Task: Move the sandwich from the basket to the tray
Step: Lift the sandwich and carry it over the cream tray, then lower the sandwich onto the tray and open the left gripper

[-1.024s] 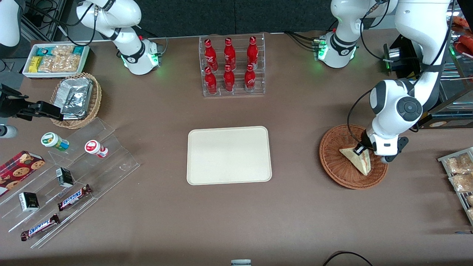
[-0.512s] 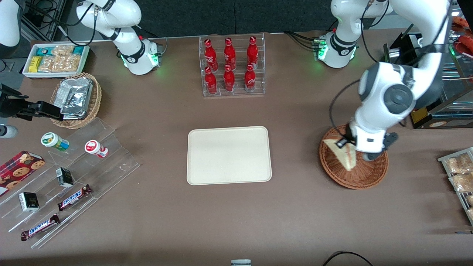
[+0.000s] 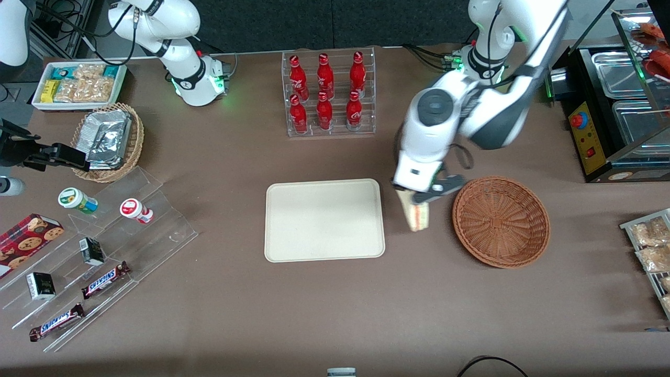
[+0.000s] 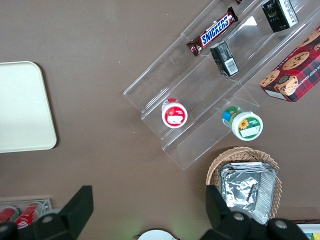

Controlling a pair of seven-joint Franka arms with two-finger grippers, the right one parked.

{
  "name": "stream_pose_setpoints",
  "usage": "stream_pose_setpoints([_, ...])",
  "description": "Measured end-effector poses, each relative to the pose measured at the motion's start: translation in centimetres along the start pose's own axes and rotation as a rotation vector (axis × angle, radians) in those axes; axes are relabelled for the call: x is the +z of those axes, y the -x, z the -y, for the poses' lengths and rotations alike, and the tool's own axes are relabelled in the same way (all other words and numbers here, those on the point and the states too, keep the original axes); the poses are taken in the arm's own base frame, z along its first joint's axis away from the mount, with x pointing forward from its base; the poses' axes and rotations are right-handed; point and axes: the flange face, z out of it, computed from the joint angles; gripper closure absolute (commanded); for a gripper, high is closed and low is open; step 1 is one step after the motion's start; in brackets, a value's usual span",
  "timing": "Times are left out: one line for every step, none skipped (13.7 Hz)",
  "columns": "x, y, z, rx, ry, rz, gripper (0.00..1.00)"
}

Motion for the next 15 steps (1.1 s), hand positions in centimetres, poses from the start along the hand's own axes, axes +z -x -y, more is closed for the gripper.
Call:
stream_pose_setpoints([1.2,1.3,-2.1,0.033,-0.004,0.001,1.0])
stream_pose_setpoints([2.4,2.3,-4.0,0.064,-0.008,0.001,1.0])
stream_pose_setpoints([3.6,3.1,-5.7,0.093,-0.007,0.006,1.0])
stream_pose_setpoints([4.5,3.8,-7.3,0.116,0.0,0.016,1.0])
stream_pose_setpoints([5.5,4.7,-8.7,0.136,0.006,0.03,1.0])
stream_pose_setpoints([6.4,5.5,-9.9,0.156,0.006,0.038,1.0])
stream_pose_setpoints([7.4,6.4,-10.8,0.179,-0.001,0.038,1.0])
stream_pose_setpoints([8.5,7.3,-11.5,0.199,-0.011,0.038,1.0])
stream_pose_setpoints([9.5,8.3,-12.1,0.213,-0.02,0.039,1.0])
stream_pose_setpoints([10.3,9.0,-12.7,0.219,-0.024,0.044,1.0])
stream_pose_setpoints([10.7,9.3,-13.2,0.219,-0.023,0.048,1.0])
stream_pose_setpoints([11.0,9.1,-13.6,0.214,-0.02,0.047,1.0])
stream_pose_setpoints([11.2,8.5,-13.8,0.206,-0.021,0.039,1.0])
stream_pose_setpoints([11.6,7.9,-14.0,0.196,-0.026,0.025,1.0])
stream_pose_setpoints([11.9,7.3,-14.2,0.186,-0.032,0.01,1.0])
